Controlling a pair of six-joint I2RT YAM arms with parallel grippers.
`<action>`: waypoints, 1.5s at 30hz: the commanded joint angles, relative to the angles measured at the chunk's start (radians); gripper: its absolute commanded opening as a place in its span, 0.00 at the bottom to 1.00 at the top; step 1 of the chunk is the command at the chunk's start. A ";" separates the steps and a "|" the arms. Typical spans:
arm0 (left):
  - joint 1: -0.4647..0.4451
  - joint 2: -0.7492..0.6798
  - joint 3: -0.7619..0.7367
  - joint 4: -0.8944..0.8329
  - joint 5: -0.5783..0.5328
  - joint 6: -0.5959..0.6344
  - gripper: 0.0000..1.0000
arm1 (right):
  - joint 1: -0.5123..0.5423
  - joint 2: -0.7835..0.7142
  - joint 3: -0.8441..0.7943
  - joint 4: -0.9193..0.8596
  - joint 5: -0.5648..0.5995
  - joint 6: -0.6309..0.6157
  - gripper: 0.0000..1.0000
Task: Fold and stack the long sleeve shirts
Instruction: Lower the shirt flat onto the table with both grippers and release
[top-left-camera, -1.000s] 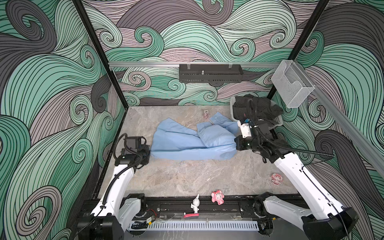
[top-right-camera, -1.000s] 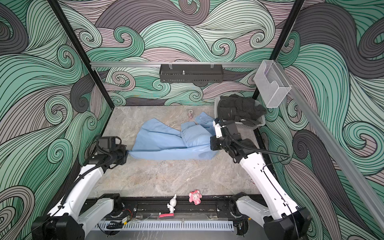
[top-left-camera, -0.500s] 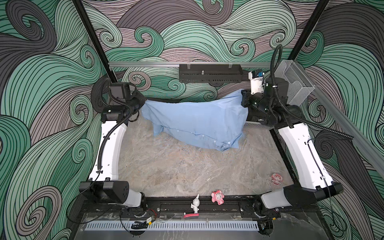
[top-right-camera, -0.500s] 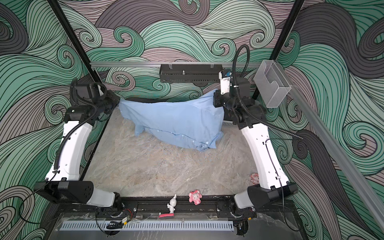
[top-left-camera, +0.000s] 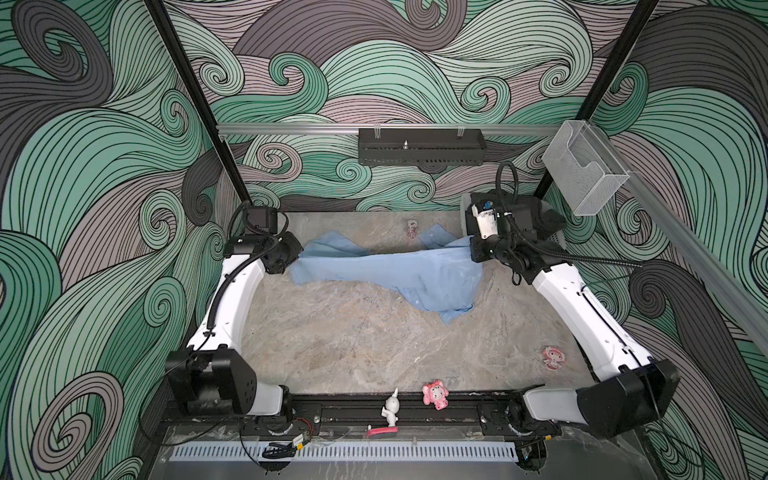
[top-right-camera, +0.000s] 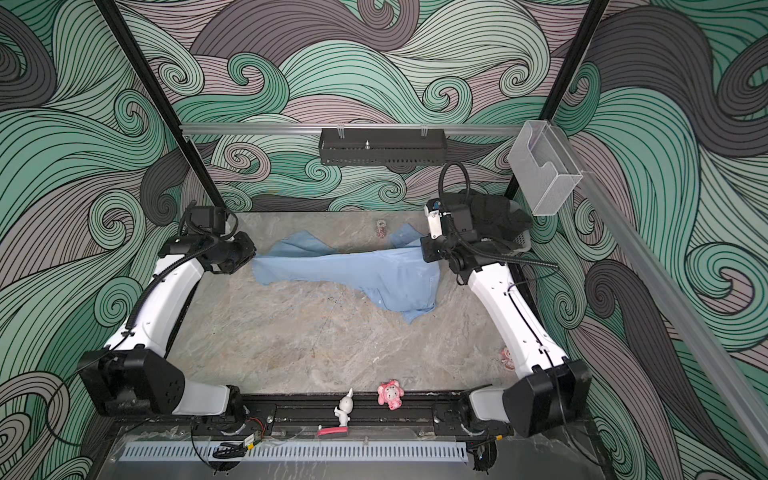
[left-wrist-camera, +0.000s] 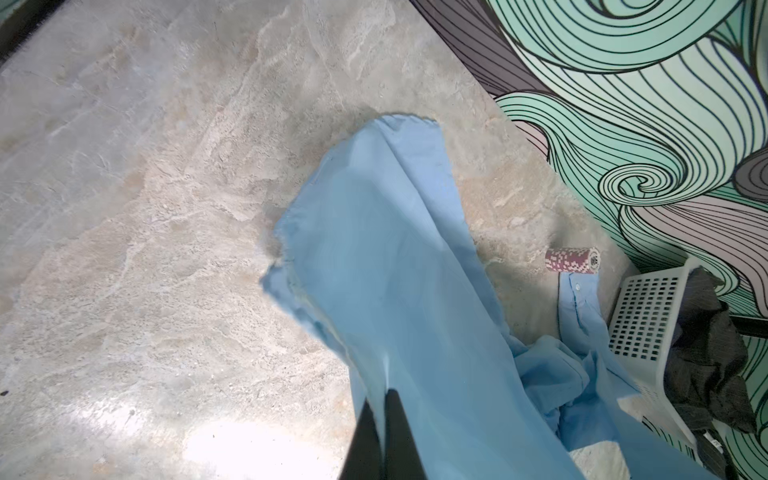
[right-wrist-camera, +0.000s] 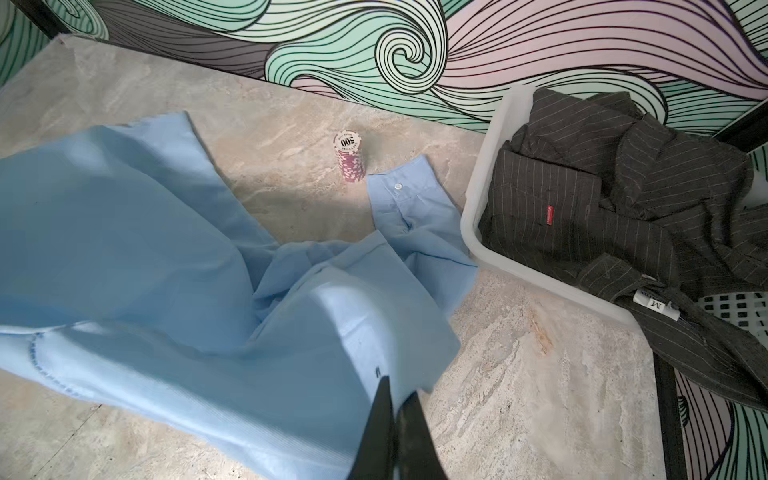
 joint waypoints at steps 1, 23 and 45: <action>0.013 0.117 0.198 0.046 0.020 -0.022 0.00 | -0.010 0.116 0.162 0.097 0.053 -0.012 0.00; 0.035 -0.087 -0.077 0.110 0.035 -0.047 0.00 | 0.052 -0.068 -0.136 0.328 0.031 -0.085 0.00; 0.036 -0.421 -0.769 -0.120 -0.030 -0.232 0.00 | 0.286 -0.469 -0.612 -0.193 0.204 0.372 0.00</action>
